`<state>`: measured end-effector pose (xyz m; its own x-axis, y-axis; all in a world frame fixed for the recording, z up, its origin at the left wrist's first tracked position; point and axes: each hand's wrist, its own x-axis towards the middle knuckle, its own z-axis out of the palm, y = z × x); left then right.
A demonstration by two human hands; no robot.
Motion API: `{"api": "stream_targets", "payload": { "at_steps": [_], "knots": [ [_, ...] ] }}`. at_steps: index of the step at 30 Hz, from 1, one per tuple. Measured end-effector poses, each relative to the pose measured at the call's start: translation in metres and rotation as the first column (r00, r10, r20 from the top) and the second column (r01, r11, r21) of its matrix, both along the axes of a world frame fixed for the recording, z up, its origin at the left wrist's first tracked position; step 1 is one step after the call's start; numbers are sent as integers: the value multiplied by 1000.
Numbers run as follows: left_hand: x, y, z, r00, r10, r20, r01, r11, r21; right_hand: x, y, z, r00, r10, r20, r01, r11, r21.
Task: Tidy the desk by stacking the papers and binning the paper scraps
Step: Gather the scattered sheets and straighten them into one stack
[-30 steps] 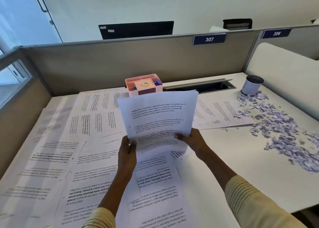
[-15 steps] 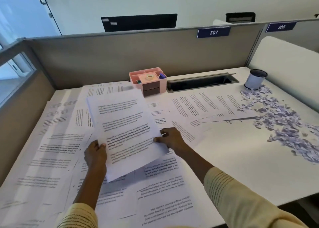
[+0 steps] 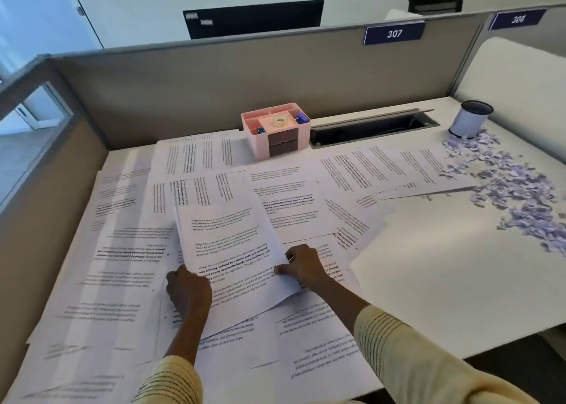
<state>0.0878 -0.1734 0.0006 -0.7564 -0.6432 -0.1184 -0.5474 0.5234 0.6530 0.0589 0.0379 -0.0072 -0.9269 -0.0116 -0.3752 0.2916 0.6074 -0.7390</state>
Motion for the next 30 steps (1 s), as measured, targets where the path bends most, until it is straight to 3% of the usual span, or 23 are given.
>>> {"api": "stream_targets", "payload": {
  "at_steps": [5, 11, 15, 19, 23, 27, 30],
  "knots": [
    [-4, -5, -11, 994, -28, 109, 42, 990, -135, 8, -1, -3, 998, -17, -66, 18, 1000, 14],
    [-5, 8, -22, 978, 106, 177, -57, 964, -261, 5, 11, 4, 989, 74, -126, -60, 992, 111],
    [-12, 32, -20, 997, 30, 64, -10, 956, -292, -6, 42, 12, 990, 76, -119, -73, 997, 29],
    [-39, 75, -13, 988, -148, -44, 127, 940, -317, -22, 102, 28, 988, -132, -81, 113, 971, -211],
    [-80, 134, -5, 916, -383, -114, 332, 888, -319, -47, 176, 32, 897, -442, 2, 414, 838, -356],
    [-121, 202, 0, 770, -618, -156, 531, 758, -378, -62, 236, 25, 737, -667, 110, 647, 651, -397],
    [-157, 256, -2, 667, -740, -86, 659, 639, -396, -77, 270, 9, 629, -744, 228, 757, 517, -399]
  ]
}}
